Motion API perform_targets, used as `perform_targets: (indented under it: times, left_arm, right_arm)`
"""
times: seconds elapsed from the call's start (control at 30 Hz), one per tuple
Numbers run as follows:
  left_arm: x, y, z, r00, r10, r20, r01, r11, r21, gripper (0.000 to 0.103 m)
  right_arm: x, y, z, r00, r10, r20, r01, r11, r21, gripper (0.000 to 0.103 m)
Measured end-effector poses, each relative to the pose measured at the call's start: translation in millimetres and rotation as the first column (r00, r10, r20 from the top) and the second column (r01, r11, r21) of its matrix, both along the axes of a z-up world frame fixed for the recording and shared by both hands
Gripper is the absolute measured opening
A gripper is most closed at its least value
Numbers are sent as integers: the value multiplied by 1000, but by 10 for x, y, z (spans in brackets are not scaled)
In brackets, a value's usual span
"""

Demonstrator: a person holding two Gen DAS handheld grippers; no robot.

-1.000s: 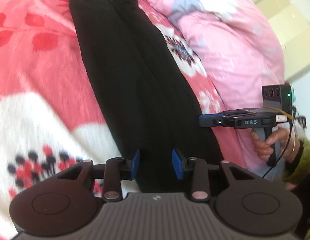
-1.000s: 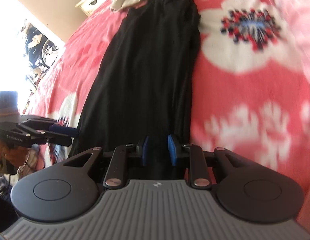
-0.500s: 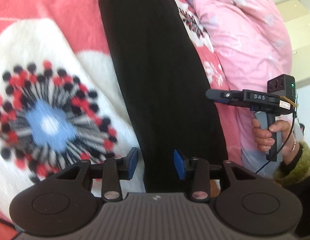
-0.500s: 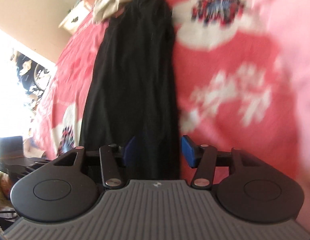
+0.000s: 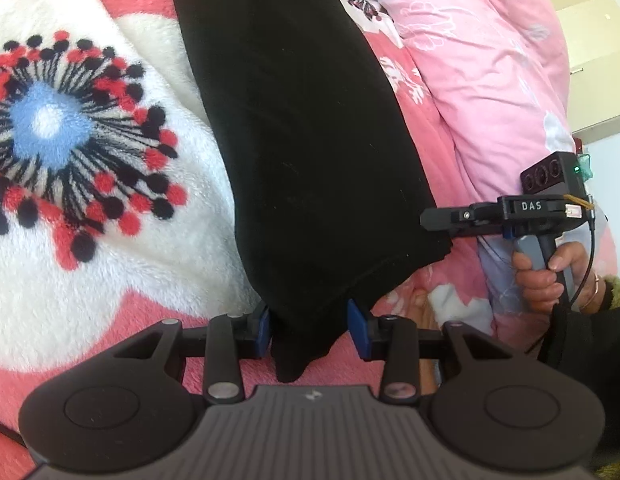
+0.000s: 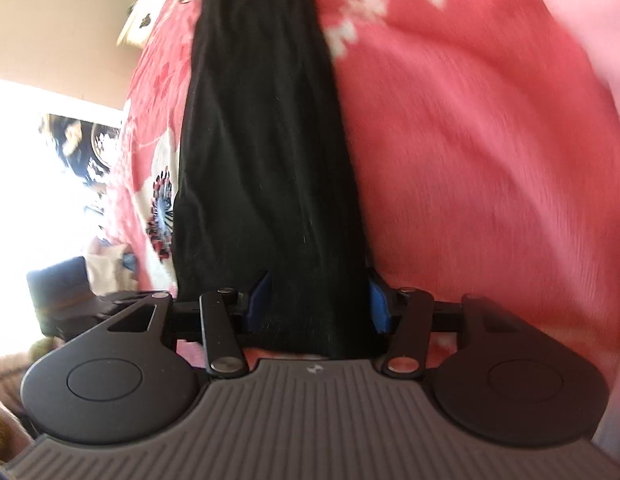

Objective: Fold clothes

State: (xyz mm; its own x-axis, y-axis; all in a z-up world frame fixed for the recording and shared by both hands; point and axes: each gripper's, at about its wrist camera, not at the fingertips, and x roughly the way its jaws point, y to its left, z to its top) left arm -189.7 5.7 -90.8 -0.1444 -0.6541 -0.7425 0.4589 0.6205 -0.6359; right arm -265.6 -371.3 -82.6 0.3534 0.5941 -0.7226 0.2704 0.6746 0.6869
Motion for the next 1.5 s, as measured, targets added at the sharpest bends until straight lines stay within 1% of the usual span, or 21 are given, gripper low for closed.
perform_targets:
  times: [0.07, 0.13, 0.2, 0.23, 0.27, 0.3, 0.33, 0.37, 0.43, 0.53, 0.6, 0.7, 0.8, 0.83, 0.9, 1.0, 1.13, 1.23, 1.33, 1.5]
  left_arm:
    - [-21, -42, 8, 999, -27, 23, 26, 999, 21, 27]
    - [-43, -98, 19, 997, -61, 52, 59, 997, 48, 22]
    - [-52, -133, 35, 995, -78, 69, 73, 995, 66, 20]
    - [-58, -148, 46, 993, -85, 81, 79, 994, 76, 14]
    - [-65, -163, 57, 992, -92, 92, 84, 993, 86, 10]
    - [-74, -178, 86, 990, -98, 104, 89, 992, 86, 9]
    - [-84, -182, 130, 988, -104, 118, 95, 992, 77, 8]
    - [-85, -178, 182, 986, -109, 126, 101, 993, 65, 8]
    - [-47, -150, 290, 985, -109, 131, 106, 994, 36, 8]
    - [96, -7, 475, 988, -54, 147, 58, 998, -29, 8]
    - [249, 62, 598, 988, 6, 155, 5, 998, -70, 8]
    - [517, 140, 787, 975, 103, 198, -80, 989, -122, 8]
    - [823, 196, 942, 953, 200, 226, -164, 972, -168, 8]
    - [923, 195, 978, 945, 227, 237, -189, 967, -174, 8]
    - [1116, 182, 1037, 926, 274, 259, -232, 955, -183, 8]
    - [1361, 66, 1035, 896, 331, 297, -285, 940, -188, 8]
    - [1767, -22, 991, 855, 432, 287, -384, 899, -209, 8]
    - [2113, -55, 971, 819, 510, 264, -457, 857, -239, 8]
    - [2419, -161, 928, 784, 565, 258, -505, 822, -263, 8]
    - [2883, -366, 776, 746, 619, 244, -553, 781, -291, 8]
  right_arm:
    - [-48, 20, -35, 1000, 0, -6, 0, 1000, 24, 48]
    - [-36, 60, -40, 1000, 16, 6, -16, 1000, 15, 47]
    - [0, 94, -34, 999, 45, 3, -45, 999, -6, 43]
    - [18, 111, -29, 998, 59, 2, -59, 998, -19, 38]
    - [33, 127, -12, 997, 71, -1, -71, 996, -49, 28]
    - [47, 140, 5, 997, 81, -4, -81, 994, -76, 22]
    - [49, 133, 30, 997, 77, -5, -78, 993, -84, 12]
    - [42, 123, 63, 997, 74, 6, -73, 995, -73, 8]
    - [48, 142, 189, 994, 97, 49, -93, 992, -81, 8]
    - [123, 161, 427, 985, 121, 122, -110, 989, -96, 7]
    - [222, 149, 596, 977, 122, 175, -106, 989, -100, 7]
    - [451, 107, 813, 961, 117, 249, -93, 990, -107, 7]
    - [766, 53, 971, 948, 108, 301, -76, 990, -117, 7]
    - [863, -19, 1008, 946, 102, 306, -70, 991, -114, 7]
    - [1135, -28, 1075, 948, 79, 309, -52, 994, -96, 7]
    - [1529, 18, 1200, 940, 65, 335, -30, 994, -108, 7]
    - [1957, -5, 1291, 918, 50, 393, 5, 991, -137, 7]
    - [2285, -19, 1274, 903, 31, 429, 35, 989, -144, 7]
    - [2629, -44, 1207, 885, -5, 466, 78, 987, -138, 7]
    - [3126, -186, 1102, 871, -70, 485, 144, 983, -116, 7]
